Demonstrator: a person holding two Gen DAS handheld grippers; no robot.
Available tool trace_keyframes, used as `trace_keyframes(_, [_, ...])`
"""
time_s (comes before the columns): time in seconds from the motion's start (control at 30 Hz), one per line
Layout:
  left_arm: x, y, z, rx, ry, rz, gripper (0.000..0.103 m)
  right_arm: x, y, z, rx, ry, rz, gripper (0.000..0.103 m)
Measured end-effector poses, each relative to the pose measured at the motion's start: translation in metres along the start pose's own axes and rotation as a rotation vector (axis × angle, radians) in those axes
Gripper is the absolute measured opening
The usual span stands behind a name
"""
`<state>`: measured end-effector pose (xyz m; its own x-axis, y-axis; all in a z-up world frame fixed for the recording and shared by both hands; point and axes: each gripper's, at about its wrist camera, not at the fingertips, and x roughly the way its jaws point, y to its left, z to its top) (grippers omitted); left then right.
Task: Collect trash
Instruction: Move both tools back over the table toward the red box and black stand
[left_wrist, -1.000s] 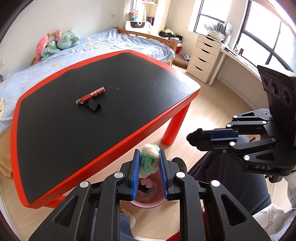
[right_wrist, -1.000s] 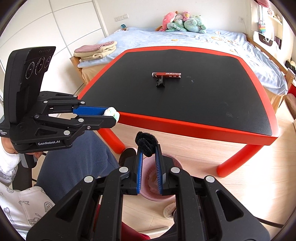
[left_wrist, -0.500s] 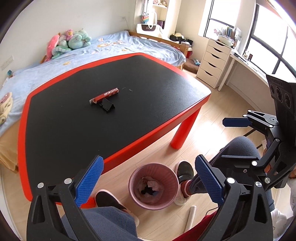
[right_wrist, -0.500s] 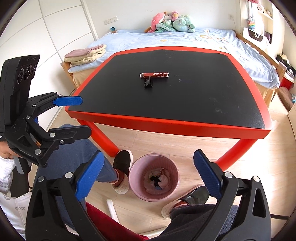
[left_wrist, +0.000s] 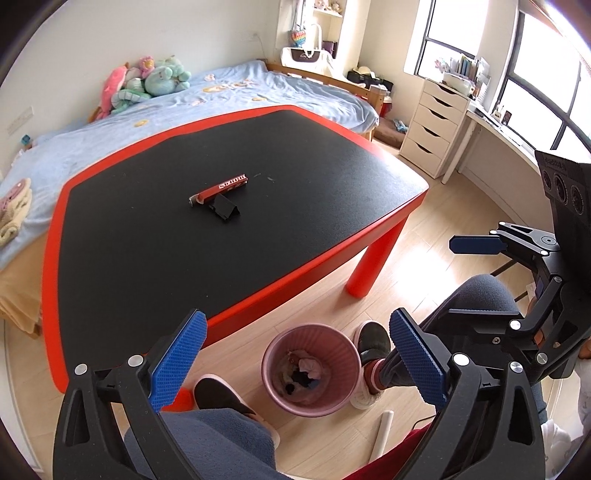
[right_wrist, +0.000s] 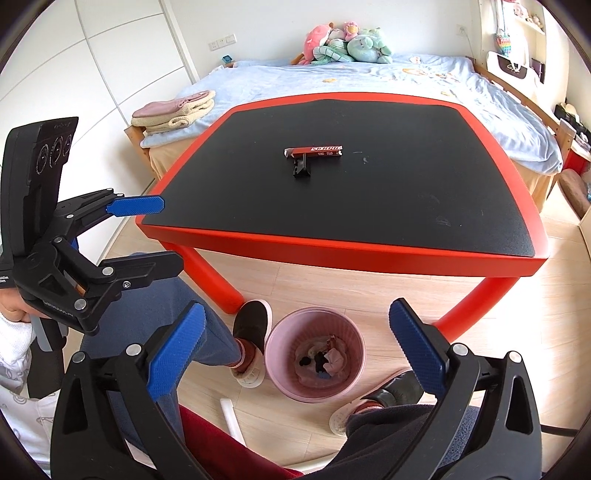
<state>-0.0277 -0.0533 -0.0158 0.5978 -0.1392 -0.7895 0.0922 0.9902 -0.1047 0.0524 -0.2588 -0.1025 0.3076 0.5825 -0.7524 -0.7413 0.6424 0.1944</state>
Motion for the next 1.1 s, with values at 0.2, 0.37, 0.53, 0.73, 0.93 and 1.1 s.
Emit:
trace_keyframes(0.2, [0.0,0.004,0.005,-0.007,-0.008,0.002,0.095,-0.002,-0.001,0.009,-0.009,-0.009,-0.002,0.098])
trace_keyframes(0.37, [0.001,0.011,0.013,-0.013,-0.019,-0.001,0.095,-0.001,-0.004,0.022,-0.021,-0.021,-0.004,0.098])
trace_keyframes(0.53, [0.007,0.018,0.021,-0.004,-0.024,-0.001,0.095,0.005,-0.008,0.04,-0.032,-0.026,-0.01,0.098])
trace_keyframes(0.73, [0.018,0.031,0.036,0.006,-0.02,-0.001,0.095,0.016,-0.014,0.066,-0.048,-0.027,-0.016,0.098])
trace_keyframes(0.93, [0.034,0.045,0.05,0.03,-0.007,-0.009,0.095,0.037,-0.023,0.092,-0.065,-0.017,-0.024,0.098])
trace_keyframes(1.1, [0.052,0.055,0.06,0.05,0.009,-0.017,0.095,0.059,-0.031,0.109,-0.081,0.0,-0.027,0.098])
